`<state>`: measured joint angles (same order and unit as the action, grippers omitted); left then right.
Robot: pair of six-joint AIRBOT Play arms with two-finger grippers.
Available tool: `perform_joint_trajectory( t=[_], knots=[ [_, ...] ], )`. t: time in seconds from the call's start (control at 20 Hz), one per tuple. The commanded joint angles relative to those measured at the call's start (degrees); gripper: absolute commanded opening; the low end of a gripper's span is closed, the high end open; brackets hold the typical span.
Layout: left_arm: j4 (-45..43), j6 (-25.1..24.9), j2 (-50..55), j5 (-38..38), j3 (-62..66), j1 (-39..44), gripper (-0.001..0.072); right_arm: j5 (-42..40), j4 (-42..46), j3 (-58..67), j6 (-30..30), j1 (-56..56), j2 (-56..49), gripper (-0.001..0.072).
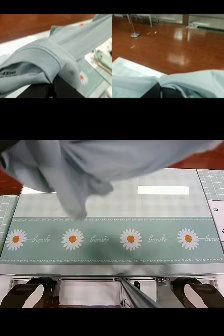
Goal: Fold the shirts.
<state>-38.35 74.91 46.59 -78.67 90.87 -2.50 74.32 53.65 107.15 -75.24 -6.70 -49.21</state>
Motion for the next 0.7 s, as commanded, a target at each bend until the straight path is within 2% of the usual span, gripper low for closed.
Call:
perform_joint_trajectory(
  t=[0.0, 0.2, 0.35, 0.45, 0.65],
  knots=[
    [-0.2, 1.9, -5.2, -10.1, 0.5, -0.3, 0.0025, 4.0, 1.3, 0.9, 0.1, 0.0, 7.0, 0.0023],
    [-0.2, 2.9, -8.5, -13.1, -3.4, -0.3, 0.0025, 9.4, 1.4, 0.5, -0.5, 0.0, 8.4, 0.0023],
    [-0.3, 2.7, -9.3, -12.9, -14.9, -0.3, 0.0025, 9.7, 1.3, -5.5, -0.5, 0.0, 8.3, 0.0023],
    [-0.3, 1.2, -8.5, -8.8, -26.0, -0.3, 0.0025, 9.0, 1.4, -13.6, -0.1, 0.0, 8.3, 0.0023],
    [-0.2, -3.8, -0.8, 6.5, -41.3, -0.1, 0.0025, -1.2, 1.4, -32.5, 0.6, 0.0, 5.4, 0.0023]
  ],
)
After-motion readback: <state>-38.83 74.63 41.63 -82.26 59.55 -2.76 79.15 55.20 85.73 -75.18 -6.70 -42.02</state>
